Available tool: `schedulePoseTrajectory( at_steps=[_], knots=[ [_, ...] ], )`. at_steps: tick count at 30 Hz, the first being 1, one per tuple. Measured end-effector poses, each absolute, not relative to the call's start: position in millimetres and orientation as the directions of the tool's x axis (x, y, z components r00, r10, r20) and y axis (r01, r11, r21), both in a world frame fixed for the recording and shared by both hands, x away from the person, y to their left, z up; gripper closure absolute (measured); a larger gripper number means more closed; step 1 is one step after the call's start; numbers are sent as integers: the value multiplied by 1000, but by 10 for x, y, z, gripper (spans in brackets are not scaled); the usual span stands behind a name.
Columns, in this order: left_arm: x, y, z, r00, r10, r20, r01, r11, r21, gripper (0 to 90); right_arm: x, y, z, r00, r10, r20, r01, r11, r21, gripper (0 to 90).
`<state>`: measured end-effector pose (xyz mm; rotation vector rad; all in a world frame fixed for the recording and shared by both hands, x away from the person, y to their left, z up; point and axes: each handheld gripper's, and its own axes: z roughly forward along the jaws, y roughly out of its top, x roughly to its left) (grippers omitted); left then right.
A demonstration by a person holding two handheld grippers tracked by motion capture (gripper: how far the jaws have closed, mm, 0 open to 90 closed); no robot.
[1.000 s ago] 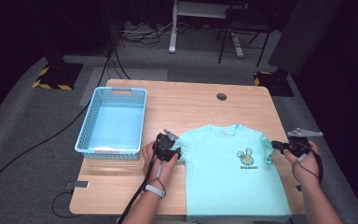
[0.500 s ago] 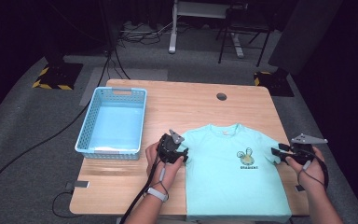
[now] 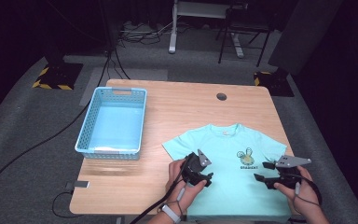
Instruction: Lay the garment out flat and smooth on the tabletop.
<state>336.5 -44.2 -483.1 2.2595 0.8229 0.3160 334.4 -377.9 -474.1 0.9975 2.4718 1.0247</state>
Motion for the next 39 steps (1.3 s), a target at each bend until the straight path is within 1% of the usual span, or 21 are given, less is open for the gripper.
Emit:
schedulePoseTrajectory(
  at_steps=[2, 4, 7, 9, 19, 28, 31, 32, 33, 35, 36, 39],
  knots=[
    [3335, -521, -4896, 780, 626, -2, 465, -577, 671, 303, 3313, -3725, -4823, -737, 676, 8, 486, 522, 701, 321],
    [3337, -557, -4949, 783, 621, -1, 467, -587, 661, 304, 3322, -3716, -4892, -733, 680, 11, 492, 519, 699, 304],
    [3376, -538, -4966, 777, 629, -14, 476, -573, 667, 303, 3357, -3728, -4966, -717, 697, 17, 513, 511, 689, 255],
    [3421, -509, -4976, 772, 635, -15, 476, -563, 675, 303, 3376, -3728, -4998, -711, 703, 17, 508, 497, 703, 228],
    [3692, -405, -5029, 750, 662, -13, 469, -517, 716, 302, 3585, -3644, -5019, -677, 736, 6, 517, 470, 715, 217],
    [4001, -272, -5039, 736, 677, -14, 474, -500, 724, 298, 3861, -3509, -5024, -662, 750, 3, 523, 459, 718, 203],
    [4107, -257, -5025, 743, 670, -5, 472, -518, 713, 278, 3970, -3465, -5024, -661, 751, 1, 524, 460, 717, 196],
    [4130, -259, -5016, 734, 679, -10, 487, -516, 705, 258, 4003, -3455, -5022, -660, 751, 3, 526, 459, 715, 192],
    [4146, -251, -5000, 729, 684, -12, 496, -516, 698, 240, 4029, -3448, -5014, -660, 751, 4, 530, 463, 710, 186],
    [4108, -233, -4944, 731, 682, -12, 487, -510, 708, 261, 4037, -3446, -4972, -660, 751, 14, 547, 467, 695, 183],
    [4066, -232, -4916, 734, 680, -1, 479, -516, 710, 271, 4019, -3460, -4947, -661, 750, 17, 539, 459, 706, 185],
    [3931, -251, -4887, 750, 662, 9, 469, -541, 698, 267, 3956, -3526, -4895, -659, 752, 15, 536, 457, 710, 185]
  ],
)
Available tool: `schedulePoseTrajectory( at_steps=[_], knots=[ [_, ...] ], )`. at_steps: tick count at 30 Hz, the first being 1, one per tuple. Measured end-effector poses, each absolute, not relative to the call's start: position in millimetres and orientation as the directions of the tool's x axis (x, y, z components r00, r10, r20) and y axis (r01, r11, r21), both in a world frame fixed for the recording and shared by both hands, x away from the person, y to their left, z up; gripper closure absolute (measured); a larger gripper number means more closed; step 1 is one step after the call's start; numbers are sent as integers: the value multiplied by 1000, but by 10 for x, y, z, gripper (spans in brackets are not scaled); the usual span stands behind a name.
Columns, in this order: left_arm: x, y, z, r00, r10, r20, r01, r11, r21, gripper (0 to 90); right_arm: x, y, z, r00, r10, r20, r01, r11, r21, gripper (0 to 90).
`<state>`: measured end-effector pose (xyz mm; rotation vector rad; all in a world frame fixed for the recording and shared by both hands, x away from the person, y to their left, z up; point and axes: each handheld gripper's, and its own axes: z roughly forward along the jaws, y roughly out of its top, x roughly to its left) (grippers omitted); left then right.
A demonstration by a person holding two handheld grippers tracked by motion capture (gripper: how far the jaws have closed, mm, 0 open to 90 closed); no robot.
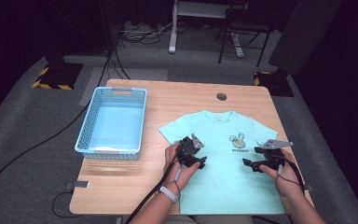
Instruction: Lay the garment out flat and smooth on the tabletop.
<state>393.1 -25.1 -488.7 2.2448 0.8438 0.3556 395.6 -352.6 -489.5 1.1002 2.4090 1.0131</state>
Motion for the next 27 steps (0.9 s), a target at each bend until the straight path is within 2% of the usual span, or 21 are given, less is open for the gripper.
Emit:
schedulePoseTrajectory(
  at_steps=[3, 5, 9, 27],
  knots=[
    [3919, -286, -4965, 754, 657, 7, 489, -568, 663, 263, 3965, -3582, -4950, -655, 755, 9, 557, 474, 682, 180],
    [3951, -256, -4990, 744, 668, -5, 492, -543, 681, 252, 3992, -3592, -4999, -652, 758, 3, 551, 472, 689, 145],
    [4067, -207, -5040, 731, 682, -11, 480, -504, 718, 237, 4078, -3555, -5016, -641, 768, 0, 548, 458, 700, 133],
    [4707, 27, -5015, 702, 713, -8, 508, -492, 707, 241, 4731, -3304, -5008, -617, 787, -3, 564, 444, 697, 135]
  ],
)
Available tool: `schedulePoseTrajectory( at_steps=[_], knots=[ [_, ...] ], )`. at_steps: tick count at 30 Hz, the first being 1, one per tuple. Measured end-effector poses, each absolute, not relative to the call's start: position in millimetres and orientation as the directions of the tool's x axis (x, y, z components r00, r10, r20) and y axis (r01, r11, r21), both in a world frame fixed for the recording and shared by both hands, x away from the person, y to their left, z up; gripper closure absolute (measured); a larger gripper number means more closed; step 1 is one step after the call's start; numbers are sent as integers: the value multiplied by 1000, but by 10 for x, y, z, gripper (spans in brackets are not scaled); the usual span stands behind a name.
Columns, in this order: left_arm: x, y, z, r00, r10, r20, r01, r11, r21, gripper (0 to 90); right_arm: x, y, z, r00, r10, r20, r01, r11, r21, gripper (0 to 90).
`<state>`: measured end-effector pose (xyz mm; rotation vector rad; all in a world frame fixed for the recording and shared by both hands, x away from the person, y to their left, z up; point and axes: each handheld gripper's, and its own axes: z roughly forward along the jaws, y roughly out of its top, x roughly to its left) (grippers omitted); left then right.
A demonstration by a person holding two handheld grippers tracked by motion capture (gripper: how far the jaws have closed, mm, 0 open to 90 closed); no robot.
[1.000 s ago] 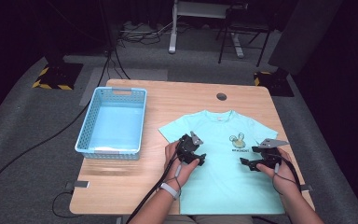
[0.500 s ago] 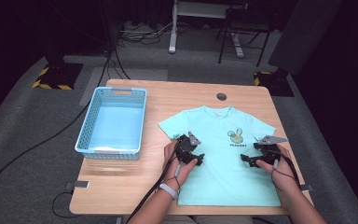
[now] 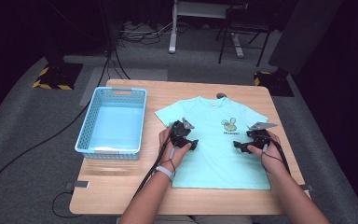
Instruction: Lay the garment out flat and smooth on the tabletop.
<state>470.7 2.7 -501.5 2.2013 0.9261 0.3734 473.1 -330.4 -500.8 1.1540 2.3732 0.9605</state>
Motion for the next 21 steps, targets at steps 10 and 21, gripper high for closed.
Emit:
schedulePoseTrajectory(
  at_steps=[10, 21],
  knots=[
    [4314, 11, -4952, 743, 669, 11, 484, -548, 682, 245, 4450, -3341, -4955, -656, 754, -8, 558, 492, 669, 133],
    [4127, 137, -4940, 722, 692, 12, 497, -531, 687, 234, 4313, -3491, -4954, -643, 766, -12, 562, 482, 672, 125]
  ],
)
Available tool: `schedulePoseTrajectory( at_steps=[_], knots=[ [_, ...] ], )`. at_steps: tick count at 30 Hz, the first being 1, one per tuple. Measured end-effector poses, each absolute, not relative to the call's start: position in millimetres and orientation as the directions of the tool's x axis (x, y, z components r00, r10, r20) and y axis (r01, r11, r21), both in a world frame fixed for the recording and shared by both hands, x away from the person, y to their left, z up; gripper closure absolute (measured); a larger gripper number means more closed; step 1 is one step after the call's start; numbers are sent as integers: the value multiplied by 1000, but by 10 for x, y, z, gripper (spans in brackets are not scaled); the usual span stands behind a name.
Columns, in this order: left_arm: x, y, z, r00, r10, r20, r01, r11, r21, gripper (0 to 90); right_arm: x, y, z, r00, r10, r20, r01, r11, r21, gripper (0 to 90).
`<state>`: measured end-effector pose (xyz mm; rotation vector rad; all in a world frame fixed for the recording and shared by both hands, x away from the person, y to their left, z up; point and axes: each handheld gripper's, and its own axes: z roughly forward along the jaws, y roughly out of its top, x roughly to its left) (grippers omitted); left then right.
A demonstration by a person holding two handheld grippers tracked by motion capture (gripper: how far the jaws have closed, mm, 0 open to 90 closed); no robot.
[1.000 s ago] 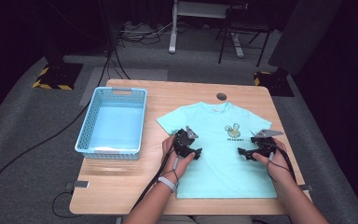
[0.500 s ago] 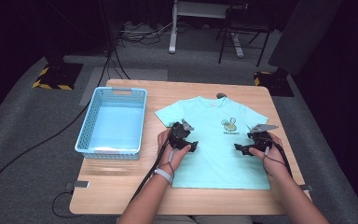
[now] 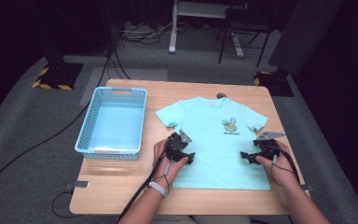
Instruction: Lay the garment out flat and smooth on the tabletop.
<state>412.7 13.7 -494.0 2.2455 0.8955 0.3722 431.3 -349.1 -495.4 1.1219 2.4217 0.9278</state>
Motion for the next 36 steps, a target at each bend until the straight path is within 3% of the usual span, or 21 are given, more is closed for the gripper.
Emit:
schedulePoseTrajectory(
  at_steps=[16, 36],
  knots=[
    [3688, 419, -4571, 735, 676, 52, 423, -518, 743, 212, 3978, -3636, -4536, -666, 746, -11, 502, 459, 733, 124],
    [3409, 749, -4483, 730, 680, 66, 406, -509, 759, 203, 3626, -3797, -4324, -681, 732, -20, 471, 460, 753, 125]
  ],
)
